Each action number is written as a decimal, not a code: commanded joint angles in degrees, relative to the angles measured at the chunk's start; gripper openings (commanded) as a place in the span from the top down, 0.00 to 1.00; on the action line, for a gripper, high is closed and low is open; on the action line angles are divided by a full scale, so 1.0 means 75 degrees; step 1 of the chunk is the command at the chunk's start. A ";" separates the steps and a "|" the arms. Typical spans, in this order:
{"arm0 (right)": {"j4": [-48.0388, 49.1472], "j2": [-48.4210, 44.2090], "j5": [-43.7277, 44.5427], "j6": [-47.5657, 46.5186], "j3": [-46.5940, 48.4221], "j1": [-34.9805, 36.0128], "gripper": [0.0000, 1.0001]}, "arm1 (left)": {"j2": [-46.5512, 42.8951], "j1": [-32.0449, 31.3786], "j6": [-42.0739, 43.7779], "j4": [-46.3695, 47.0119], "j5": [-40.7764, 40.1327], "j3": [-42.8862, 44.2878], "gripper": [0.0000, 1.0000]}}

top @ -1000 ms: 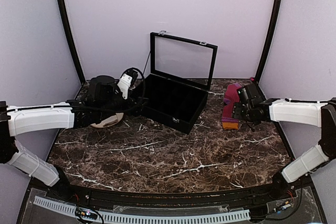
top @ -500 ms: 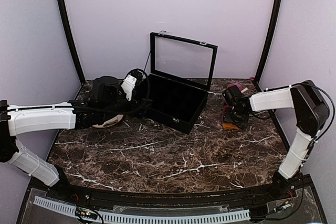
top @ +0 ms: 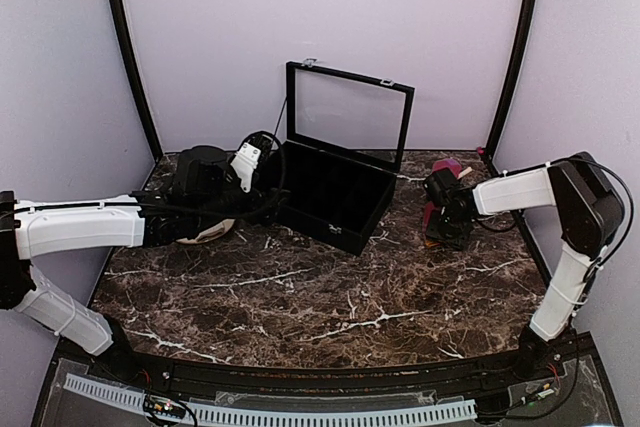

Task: Roll the socks
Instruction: Pick up the sock from the corner of the board, then move the sock to the corner of the board, then fold at the center of the board, then move the sock to the center of the board, then pick up the sock from the center of the board.

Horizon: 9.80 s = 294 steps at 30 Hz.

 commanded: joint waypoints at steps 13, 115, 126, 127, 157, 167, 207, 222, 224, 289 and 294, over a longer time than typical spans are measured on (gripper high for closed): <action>-0.0181 -0.0617 -0.0661 -0.0275 -0.0427 0.0368 1.00 | -0.0428 -0.0051 0.0175 0.0045 -0.0350 0.0188 0.14; -0.2689 -0.6242 -0.0705 0.5714 -0.2133 0.6670 0.82 | 0.5085 -0.2911 -0.1531 0.0568 0.2182 0.2418 0.21; -0.2163 -0.5659 -0.1051 0.4832 -0.2031 0.5614 0.80 | 0.4655 -0.2841 -0.1926 0.0605 0.1440 0.1832 0.21; -0.2099 -0.5614 -0.1092 0.4632 -0.2041 0.5529 0.80 | 0.4559 -0.2830 -0.1960 0.0629 0.1320 0.1731 0.20; -0.1376 -0.3539 -0.0524 0.2927 -0.1121 0.3905 0.48 | 0.2859 -0.2829 -0.1657 0.1051 0.1204 0.0382 0.17; -0.1835 -0.3828 0.0615 0.2861 -0.0754 0.3925 0.31 | 0.2561 -0.2891 -0.1182 0.1005 0.1742 0.0299 0.18; 0.1099 -0.1153 -0.1739 0.1304 -0.1929 0.5524 0.85 | 0.1429 -0.3028 -0.2293 -0.0443 0.0098 -0.0431 0.23; 0.0711 0.1821 -0.1994 0.0340 0.1695 0.5874 0.84 | -0.1067 -0.3040 -0.3681 -0.1685 -0.1387 -0.2025 0.23; 0.0634 0.2165 -0.1993 0.0268 0.2180 0.5781 0.84 | -0.1322 -0.3035 -0.3806 -0.1987 -0.1551 -0.2140 0.23; -0.0486 -0.2651 -0.0904 -0.2151 -0.0050 0.4139 0.43 | 0.1752 -0.3426 0.0856 -0.3232 -0.0857 -0.0323 0.21; -0.0467 -0.2653 -0.0939 -0.2203 -0.0006 0.4106 0.43 | 0.1944 -0.3426 0.0807 -0.3068 -0.1106 -0.0396 0.23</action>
